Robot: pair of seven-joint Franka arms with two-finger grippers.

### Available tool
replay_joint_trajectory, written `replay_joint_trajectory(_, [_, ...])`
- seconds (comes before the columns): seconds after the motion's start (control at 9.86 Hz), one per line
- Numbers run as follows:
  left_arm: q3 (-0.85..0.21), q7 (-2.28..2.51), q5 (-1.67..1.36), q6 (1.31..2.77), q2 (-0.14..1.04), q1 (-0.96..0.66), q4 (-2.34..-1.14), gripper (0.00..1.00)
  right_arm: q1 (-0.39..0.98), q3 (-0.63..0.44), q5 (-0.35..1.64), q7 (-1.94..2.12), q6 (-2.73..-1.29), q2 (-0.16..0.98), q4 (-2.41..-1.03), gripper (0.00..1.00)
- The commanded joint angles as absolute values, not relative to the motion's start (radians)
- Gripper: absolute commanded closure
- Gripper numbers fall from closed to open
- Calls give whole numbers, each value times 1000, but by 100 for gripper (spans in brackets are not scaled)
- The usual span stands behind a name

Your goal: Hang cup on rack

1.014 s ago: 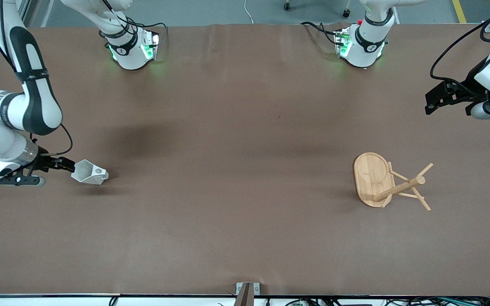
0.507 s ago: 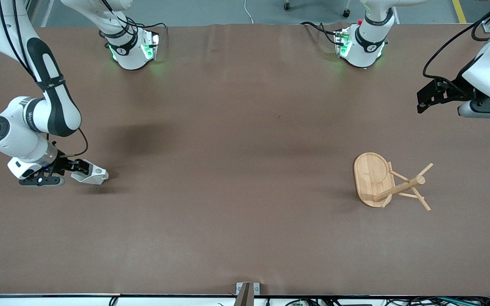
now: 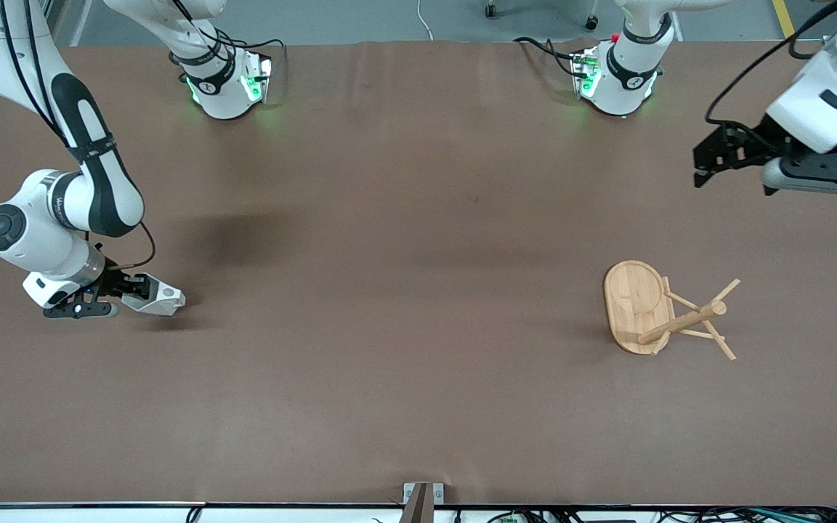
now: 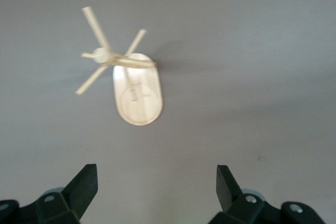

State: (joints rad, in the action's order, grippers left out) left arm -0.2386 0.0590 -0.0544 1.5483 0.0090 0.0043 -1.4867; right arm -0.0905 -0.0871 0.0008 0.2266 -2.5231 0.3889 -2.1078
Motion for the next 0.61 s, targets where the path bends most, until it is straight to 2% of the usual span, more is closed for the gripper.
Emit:
replay_joint_trajectory(0.0, [-296, 58, -156, 1557, 37, -3, -1483, 0, -100, -81, 21, 250, -2533, 385, -2111, 100])
replay_joint_trajectory(0.2, [-356, 61, -163, 1586, 38, -38, -1483, 0, -94, -81, 21, 250, -2496, 380, -2080, 100])
replay_joint_trajectory(0.51, [-391, 57, -166, 1586, 61, -158, -1488, 0, -69, -42, 26, 239, -2178, 353, -1862, 100])
